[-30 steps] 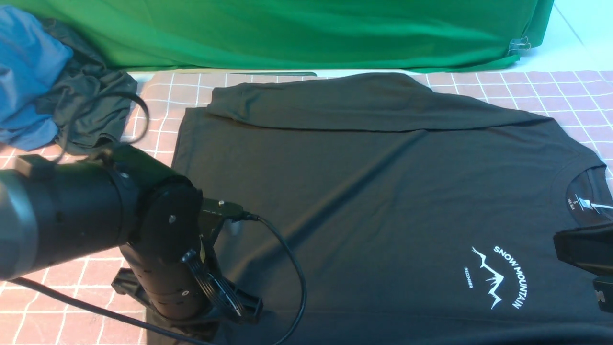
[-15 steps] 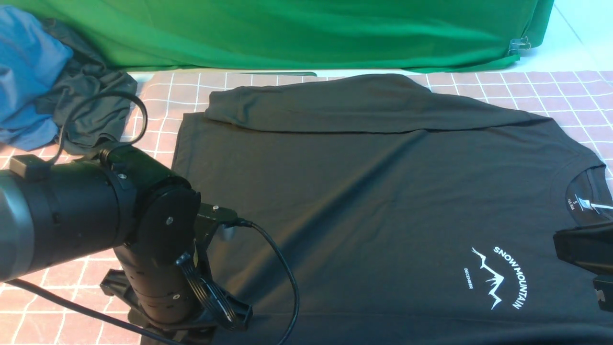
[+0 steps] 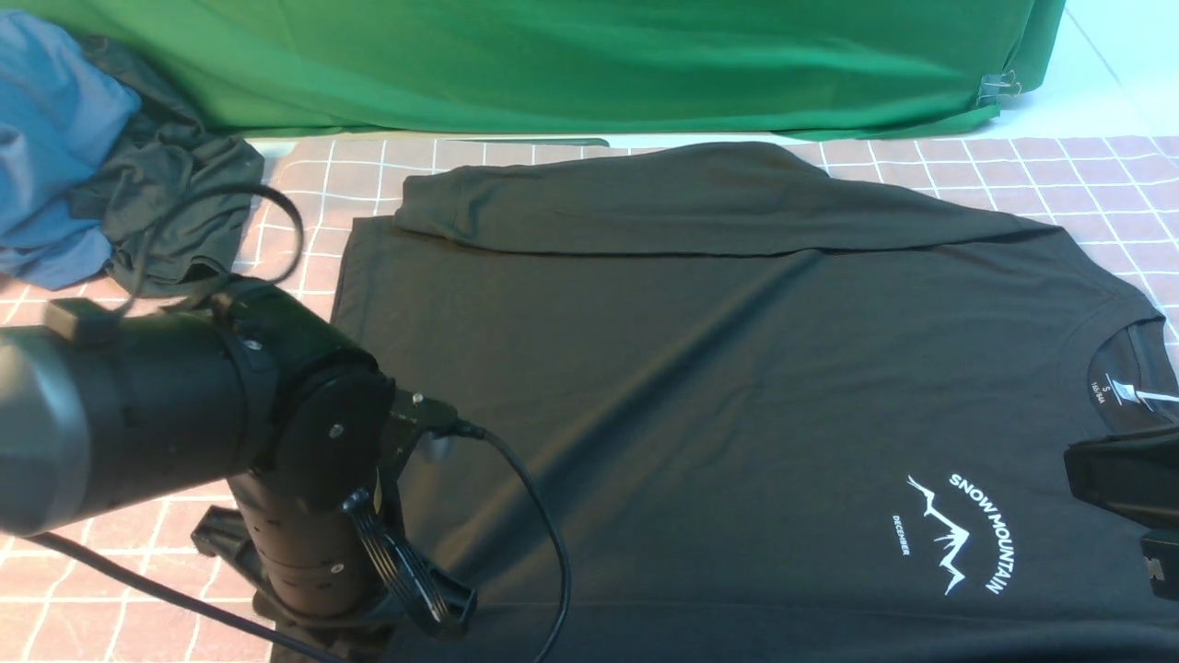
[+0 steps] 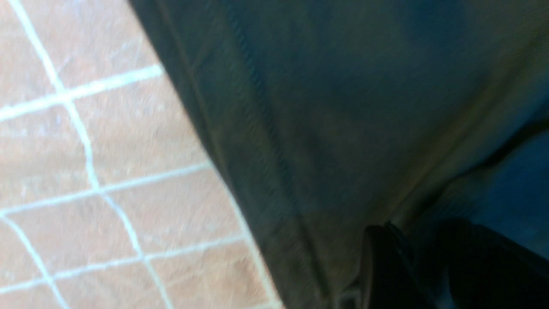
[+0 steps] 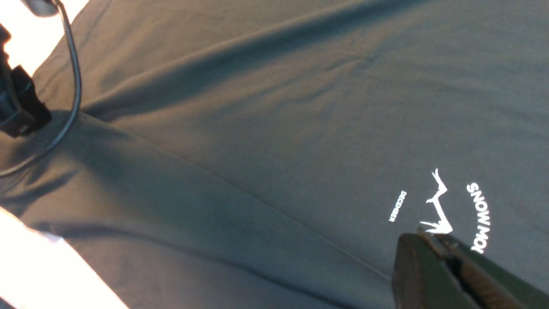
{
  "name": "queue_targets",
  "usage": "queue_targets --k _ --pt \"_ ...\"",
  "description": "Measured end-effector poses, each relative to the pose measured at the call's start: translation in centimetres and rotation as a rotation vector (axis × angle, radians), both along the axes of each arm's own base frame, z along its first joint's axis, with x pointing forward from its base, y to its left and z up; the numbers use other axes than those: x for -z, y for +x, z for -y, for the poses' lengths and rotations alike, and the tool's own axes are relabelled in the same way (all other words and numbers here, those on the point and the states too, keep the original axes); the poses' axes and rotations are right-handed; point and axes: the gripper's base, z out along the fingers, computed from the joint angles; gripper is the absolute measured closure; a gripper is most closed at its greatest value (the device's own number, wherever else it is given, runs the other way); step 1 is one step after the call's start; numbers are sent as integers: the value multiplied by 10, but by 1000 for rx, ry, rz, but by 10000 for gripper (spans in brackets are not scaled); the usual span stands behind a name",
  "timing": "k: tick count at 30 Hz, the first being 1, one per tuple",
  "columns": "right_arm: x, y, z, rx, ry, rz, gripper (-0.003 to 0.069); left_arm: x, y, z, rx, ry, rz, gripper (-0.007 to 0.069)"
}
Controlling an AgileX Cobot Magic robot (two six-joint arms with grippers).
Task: Fold a long-sleeved shirt over a pink coffee tablecloth.
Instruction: 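Grasp the left edge of the dark T-shirt lying flat on the table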
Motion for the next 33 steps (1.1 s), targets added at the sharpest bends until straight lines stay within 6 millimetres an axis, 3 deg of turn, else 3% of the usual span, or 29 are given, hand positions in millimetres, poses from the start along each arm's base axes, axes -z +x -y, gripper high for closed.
queue_targets --k 6,9,11,16,20,23,33 --pt "0 0 0 -1 -1 0 620 16 -4 -3 6 40 -51 335" --pt "0 0 0 -2 -2 1 620 18 -4 -4 11 38 -44 342" --pt "0 0 0 -3 -1 2 620 19 -4 -4 15 41 -37 370" --pt "0 0 0 -6 -4 7 617 19 -4 -5 24 46 -31 562" --pt "0 0 0 -6 -4 7 615 14 -3 -5 20 55 -39 579" --pt "0 0 0 -6 -3 10 614 -2 0 -3 13 47 -17 579" --pt "-1 1 0 -4 2 23 608 -83 16 4 -2 -74 196 579"
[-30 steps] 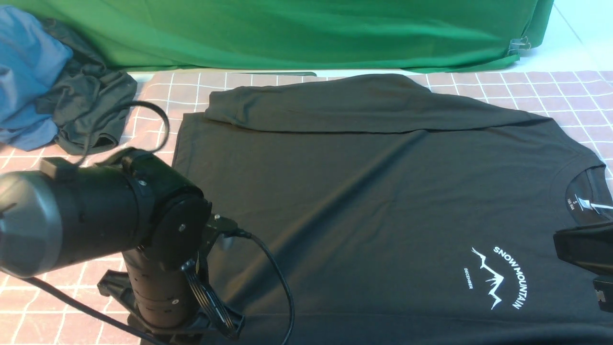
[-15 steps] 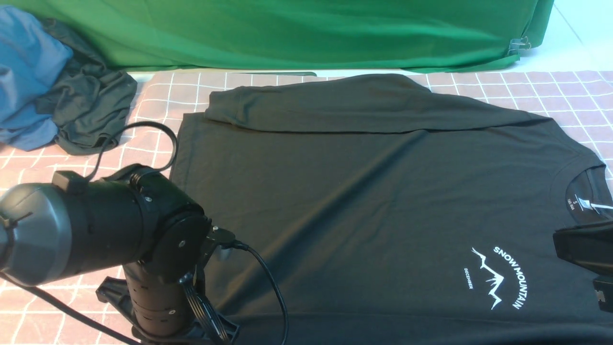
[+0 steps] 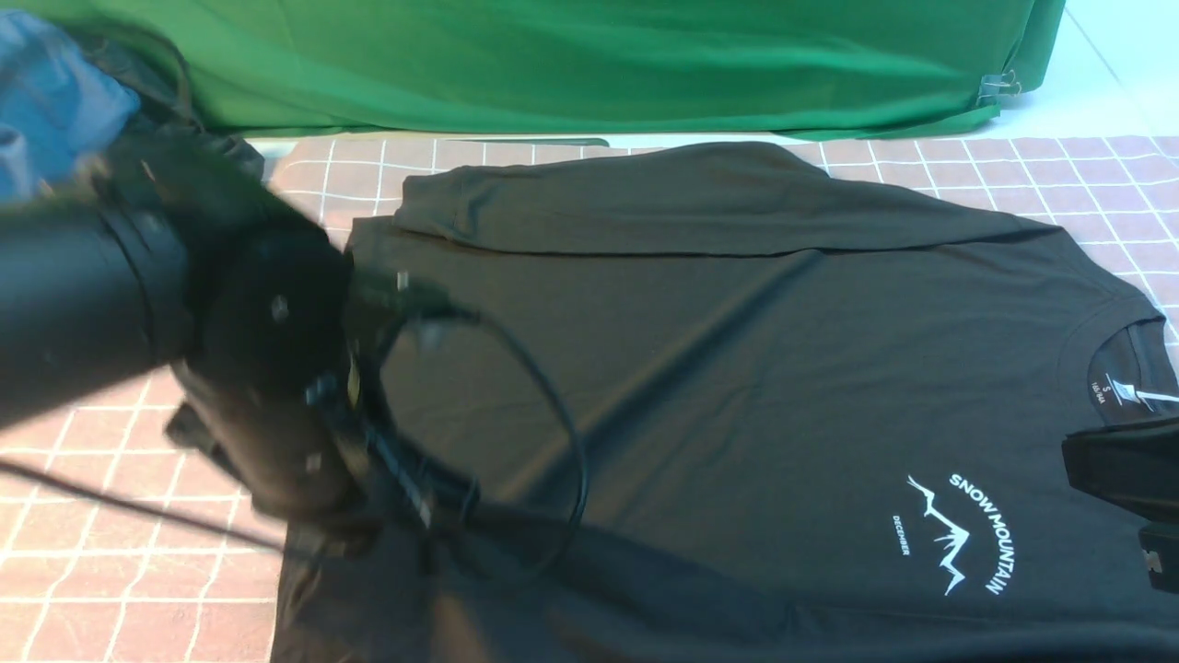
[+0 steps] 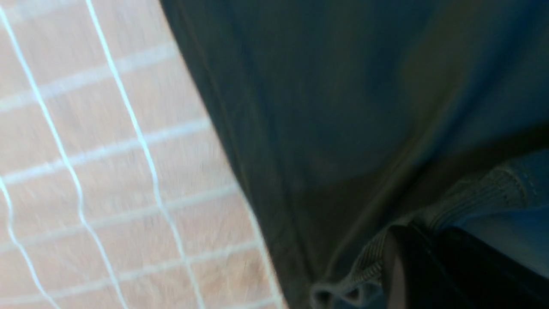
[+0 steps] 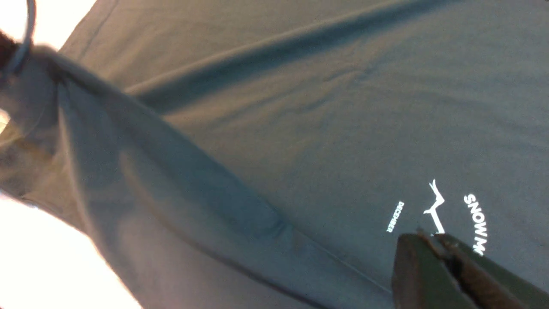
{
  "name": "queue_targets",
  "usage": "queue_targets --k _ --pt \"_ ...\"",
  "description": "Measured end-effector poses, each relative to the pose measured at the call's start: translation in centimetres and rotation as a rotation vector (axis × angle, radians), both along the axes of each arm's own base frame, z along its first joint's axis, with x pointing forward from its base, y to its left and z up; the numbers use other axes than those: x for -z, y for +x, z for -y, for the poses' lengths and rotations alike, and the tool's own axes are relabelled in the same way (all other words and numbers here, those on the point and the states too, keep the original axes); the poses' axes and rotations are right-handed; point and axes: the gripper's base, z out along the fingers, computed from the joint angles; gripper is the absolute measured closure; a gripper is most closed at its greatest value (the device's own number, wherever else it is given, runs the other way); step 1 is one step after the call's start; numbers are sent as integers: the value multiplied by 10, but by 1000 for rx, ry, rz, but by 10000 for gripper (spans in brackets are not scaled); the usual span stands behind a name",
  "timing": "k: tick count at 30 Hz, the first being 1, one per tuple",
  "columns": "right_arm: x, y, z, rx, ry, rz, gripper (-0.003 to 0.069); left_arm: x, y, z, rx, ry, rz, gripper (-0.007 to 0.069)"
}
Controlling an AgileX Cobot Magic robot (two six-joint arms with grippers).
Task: Fold a long-sleeved shirt over a pink coffee tablecloth.
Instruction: 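Fold the left side of the black T-shirt inward over its body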
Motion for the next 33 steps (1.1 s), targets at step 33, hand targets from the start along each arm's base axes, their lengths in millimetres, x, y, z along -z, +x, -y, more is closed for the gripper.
queue_targets --k 33 --pt "-1 1 0 1 4 8 589 23 126 -41 -121 46 208 386"
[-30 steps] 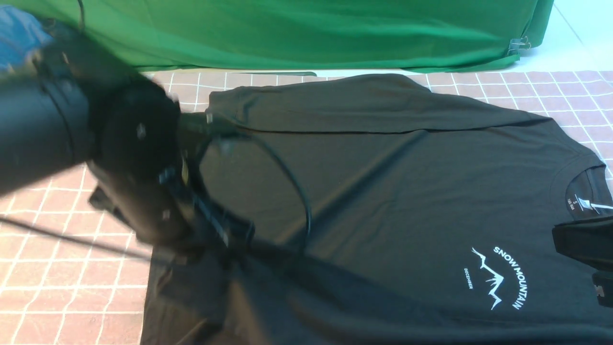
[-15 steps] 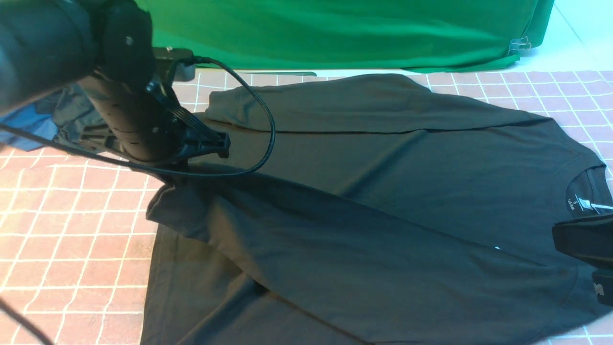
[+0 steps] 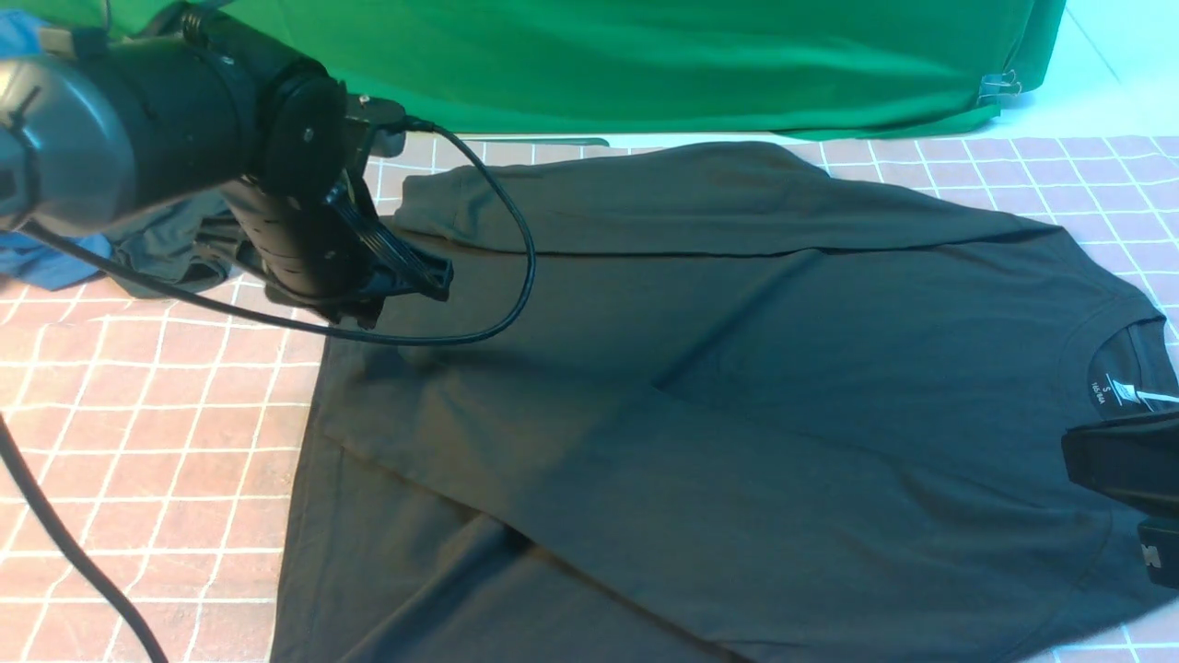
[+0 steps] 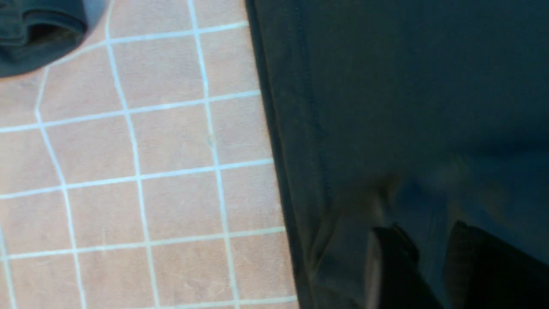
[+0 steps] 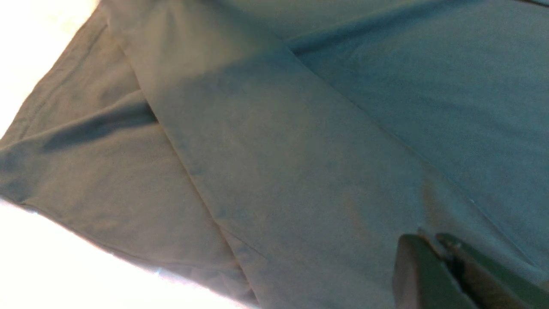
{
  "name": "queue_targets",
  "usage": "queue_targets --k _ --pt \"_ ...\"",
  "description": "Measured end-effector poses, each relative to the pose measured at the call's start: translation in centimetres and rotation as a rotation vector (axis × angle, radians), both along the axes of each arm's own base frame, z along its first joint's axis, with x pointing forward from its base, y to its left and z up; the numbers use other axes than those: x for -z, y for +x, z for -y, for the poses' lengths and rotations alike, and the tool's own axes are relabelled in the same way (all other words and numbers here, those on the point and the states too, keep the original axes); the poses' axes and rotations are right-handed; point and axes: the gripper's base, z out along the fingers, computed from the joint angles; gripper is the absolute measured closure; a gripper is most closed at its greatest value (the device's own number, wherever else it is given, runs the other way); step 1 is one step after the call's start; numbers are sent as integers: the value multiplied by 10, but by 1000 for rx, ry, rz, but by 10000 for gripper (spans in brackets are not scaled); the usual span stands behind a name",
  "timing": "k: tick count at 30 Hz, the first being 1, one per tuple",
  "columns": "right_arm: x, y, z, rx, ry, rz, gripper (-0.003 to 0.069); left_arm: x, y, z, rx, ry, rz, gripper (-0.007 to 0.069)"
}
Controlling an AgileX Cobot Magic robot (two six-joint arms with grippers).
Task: Fold a long-sleeved shirt over a pink coffee tablecloth.
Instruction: 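Fold the left side of the black T-shirt inward over its body, then fold the left side of the dark shirt inward over its body with the left gripper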
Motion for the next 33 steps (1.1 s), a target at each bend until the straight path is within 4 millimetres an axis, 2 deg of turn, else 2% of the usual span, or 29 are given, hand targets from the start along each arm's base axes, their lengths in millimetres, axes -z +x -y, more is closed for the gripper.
queue_targets --k 2,4,7,10,13,14,18,22,26,33 --pt "0 0 0 0 0 0 589 0 -2 -1 -5 13 -21 343" --pt "0 0 0 0 0 0 589 3 -10 -6 -63 43 -112 298" --pt "0 0 0 0 0 0 589 6 -23 -10 -152 69 -236 288" --pt "0 0 0 0 -1 0 589 11 -41 -10 -209 8 -333 307" --pt "0 0 0 -1 -2 -3 589 22 -74 -8 -245 -90 -441 368" --pt "0 0 0 -1 -2 -3 589 20 -74 -8 -245 -97 -438 368" --pt "0 0 0 -1 -2 -3 589 32 -109 -11 -272 -168 -479 413" --pt "0 0 0 -2 -4 -1 589 51 -136 -19 -275 -158 -493 404" --pt "0 0 0 -4 -4 7 589 71 -151 -25 -273 -151 -476 314" --pt "-2 2 0 -1 5 27 589 91 -157 -27 -295 -195 -391 127"
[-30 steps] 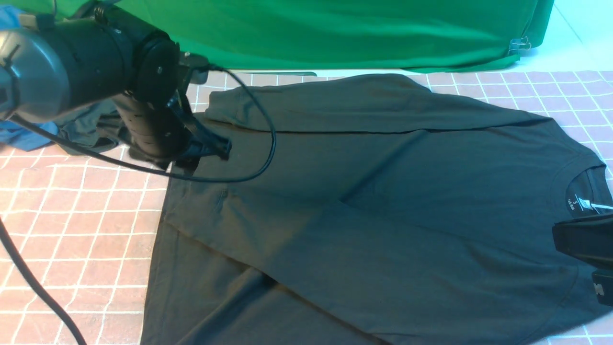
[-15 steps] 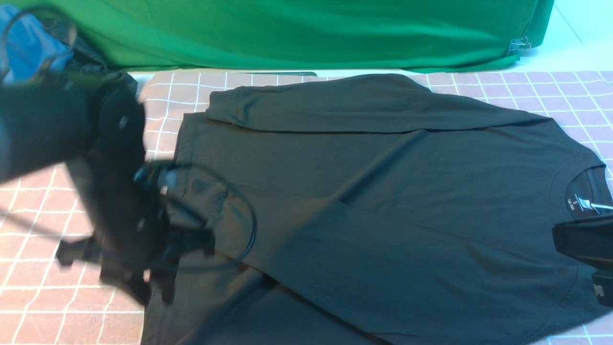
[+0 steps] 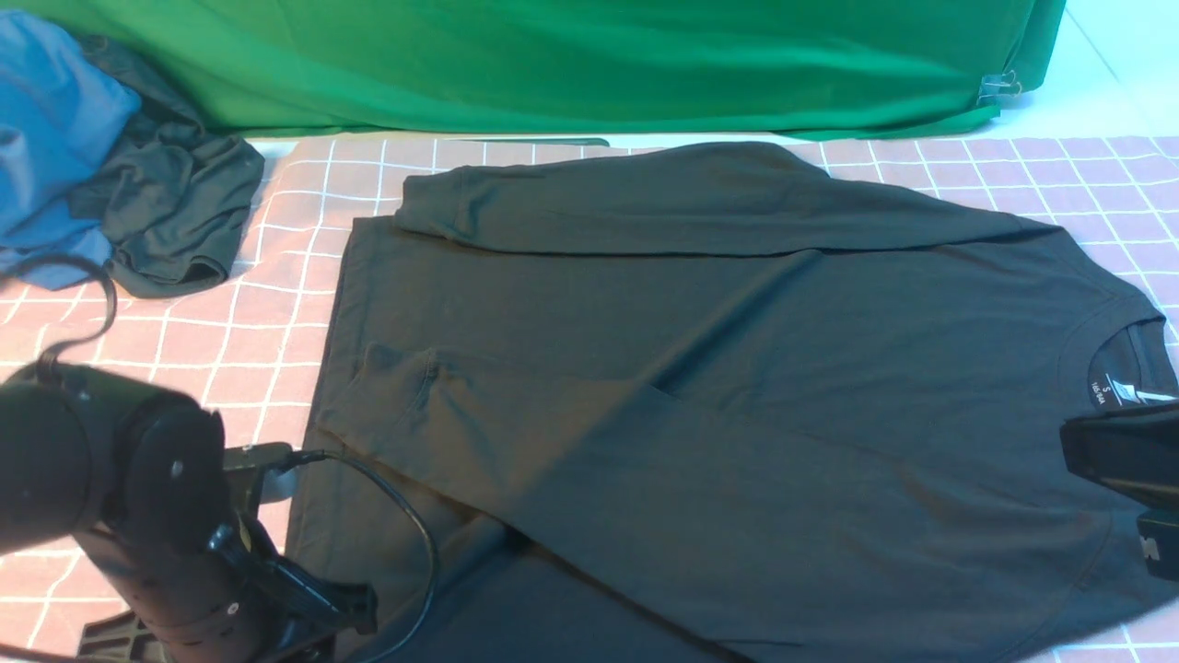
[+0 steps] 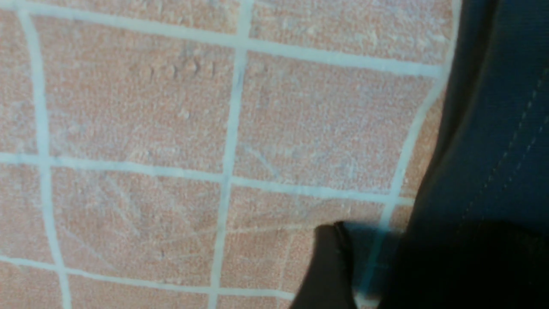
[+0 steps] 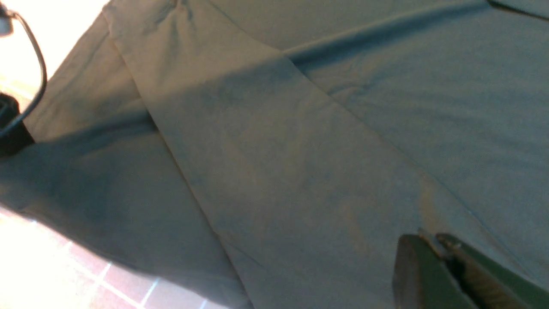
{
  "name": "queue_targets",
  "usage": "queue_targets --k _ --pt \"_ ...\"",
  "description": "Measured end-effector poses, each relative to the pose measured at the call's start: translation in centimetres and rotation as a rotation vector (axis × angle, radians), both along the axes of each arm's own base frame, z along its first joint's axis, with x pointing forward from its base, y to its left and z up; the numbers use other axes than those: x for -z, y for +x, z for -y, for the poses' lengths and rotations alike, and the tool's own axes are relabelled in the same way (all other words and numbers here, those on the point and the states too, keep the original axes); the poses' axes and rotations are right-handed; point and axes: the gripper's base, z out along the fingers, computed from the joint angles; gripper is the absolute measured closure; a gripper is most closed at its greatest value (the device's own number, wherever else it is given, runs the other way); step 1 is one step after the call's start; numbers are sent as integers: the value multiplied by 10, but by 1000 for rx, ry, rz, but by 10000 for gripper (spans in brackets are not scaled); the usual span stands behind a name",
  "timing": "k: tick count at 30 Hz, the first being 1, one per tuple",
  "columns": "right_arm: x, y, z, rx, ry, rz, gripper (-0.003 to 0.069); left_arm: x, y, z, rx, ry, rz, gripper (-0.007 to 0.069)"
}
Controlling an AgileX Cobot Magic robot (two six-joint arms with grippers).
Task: Fold a long-sleeved shirt over a pink coffee tablecloth.
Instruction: 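Fold the left side of the dark shirt inward over its body with the left gripper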
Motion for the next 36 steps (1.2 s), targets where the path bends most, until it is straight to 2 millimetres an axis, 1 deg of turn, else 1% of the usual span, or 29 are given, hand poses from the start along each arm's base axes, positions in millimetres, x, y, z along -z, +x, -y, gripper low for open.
queue_targets --k 2,5,8,11,12,13,15,17,18,22,26,29,35,36 --pt "0 0 0 1 2 5 589 0 0 0 0 -3 11 109" --pt "-1 1 0 2 7 12 589 0 -1 0 0 -5 18 112" --pt "-1 1 0 2 7 14 589 0 0 0 -1 -9 27 167" --pt "-1 1 0 2 7 14 589 1 -2 0 2 -13 32 273" --pt "-1 1 0 1 6 14 589 1 -2 0 18 -15 34 326" --pt "-1 1 0 1 6 14 589 1 -2 0 28 -14 35 354" --pt "-1 1 0 1 6 14 589 1 -2 0 57 -14 36 462" --pt "-1 1 0 1 6 14 588 1 -2 0 68 -18 35 550" --pt "-1 1 0 1 6 15 587 1 -2 0 72 -17 31 570" --pt "-1 1 0 1 6 15 581 -3 -3 -2 98 23 -19 592" --pt "-1 1 0 1 6 15 573 -9 -5 -7 124 76 -65 592" --pt "-1 1 0 1 6 15 569 -10 -6 -10 120 108 -74 592" --pt "-1 1 0 1 6 15 569 -10 -7 -11 116 117 -76 589" --pt "-1 1 0 1 6 15 569 -10 -7 -11 116 121 -81 579"
